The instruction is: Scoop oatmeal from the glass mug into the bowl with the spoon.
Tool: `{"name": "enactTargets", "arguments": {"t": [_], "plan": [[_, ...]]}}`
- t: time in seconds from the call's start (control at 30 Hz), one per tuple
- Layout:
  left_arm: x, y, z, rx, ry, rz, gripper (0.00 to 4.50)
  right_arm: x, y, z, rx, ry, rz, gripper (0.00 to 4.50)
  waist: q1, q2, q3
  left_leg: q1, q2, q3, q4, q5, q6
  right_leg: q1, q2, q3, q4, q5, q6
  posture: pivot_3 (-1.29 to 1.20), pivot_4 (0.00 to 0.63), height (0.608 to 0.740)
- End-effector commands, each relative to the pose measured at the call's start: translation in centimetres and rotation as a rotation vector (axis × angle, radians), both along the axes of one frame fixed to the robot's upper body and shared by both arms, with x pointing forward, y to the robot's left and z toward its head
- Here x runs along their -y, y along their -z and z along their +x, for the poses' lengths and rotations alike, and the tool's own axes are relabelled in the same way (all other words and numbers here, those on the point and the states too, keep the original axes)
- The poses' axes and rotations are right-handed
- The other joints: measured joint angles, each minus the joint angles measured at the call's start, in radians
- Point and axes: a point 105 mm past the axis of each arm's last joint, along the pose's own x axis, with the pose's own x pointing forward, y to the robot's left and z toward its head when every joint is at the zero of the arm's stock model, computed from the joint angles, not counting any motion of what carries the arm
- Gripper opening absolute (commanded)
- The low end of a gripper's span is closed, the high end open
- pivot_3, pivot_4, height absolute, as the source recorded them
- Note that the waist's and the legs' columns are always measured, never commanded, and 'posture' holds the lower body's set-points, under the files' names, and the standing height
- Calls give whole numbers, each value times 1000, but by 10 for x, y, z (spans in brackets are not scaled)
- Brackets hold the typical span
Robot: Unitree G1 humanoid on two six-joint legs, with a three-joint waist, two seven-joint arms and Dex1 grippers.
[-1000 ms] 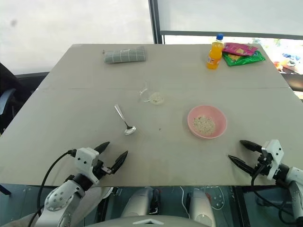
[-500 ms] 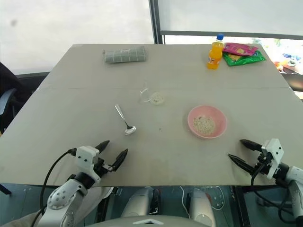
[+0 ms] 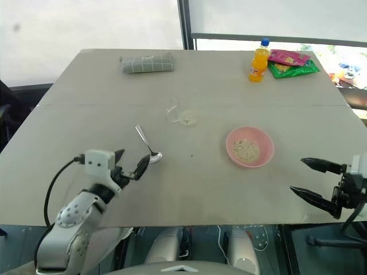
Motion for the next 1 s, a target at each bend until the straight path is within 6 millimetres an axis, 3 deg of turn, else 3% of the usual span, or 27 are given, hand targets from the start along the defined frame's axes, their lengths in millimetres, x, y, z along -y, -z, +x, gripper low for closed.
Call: {"name": "enactTargets", "arguments": {"t": [0.03, 0.13, 0.3, 0.43, 0.83, 0.87, 0.97, 1.0], "plan": [[9, -18, 8, 39, -14, -44, 4450, -29, -19, -3, 36, -83, 27, 4500, 1, -2, 1, 0, 0, 0, 0, 0, 0, 0, 0, 0, 0, 0, 0, 0, 150, 740], [16, -19, 18, 18, -46, -64, 4450, -47, -27, 2, 74, -95, 44, 4500, 1, -7, 4, -1, -1, 0, 0, 0, 0, 0, 0, 0, 0, 0, 0, 0, 150, 740], [24, -2, 30, -118, -136, -26, 4450, -68, -44, 10, 120, -108, 80, 4500, 1, -10, 6, -1, -3, -1, 0, 0, 0, 0, 0, 0, 0, 2, 3, 0, 150, 740], [31, 8, 34, -195, -180, 23, 4450, -70, -45, 12, 117, -108, 77, 4500, 2, -12, 7, -2, -4, -2, 0, 0, 0, 1, 1, -1, 0, 2, 4, 0, 150, 740], [1, 40, 38, -438, -396, 45, 4450, -68, -39, 15, 112, -91, 64, 4500, 0, -10, 6, 1, -3, -4, 0, 0, 0, 2, 3, -1, 1, 2, 4, 0, 150, 740], [0, 41, 40, -452, -403, 40, 3816, -67, -39, 15, 114, -89, 64, 4500, 0, -9, 5, 2, -3, -6, 1, 0, 0, 3, 4, -1, 1, 2, 3, 0, 150, 740], [0, 42, 45, -473, -384, 62, 3085, -67, -38, 16, 117, -85, 64, 4500, 0, -6, 3, 3, -3, -8, 2, 0, 0, 3, 6, 1, 3, 2, 3, 0, 150, 740], [0, 43, 46, -479, -379, 75, 2593, -67, -37, 17, 117, -85, 64, 4500, 0, -5, 3, 3, -3, -10, 4, 0, 0, 3, 7, 1, 5, 2, 3, 0, 150, 740]]}}
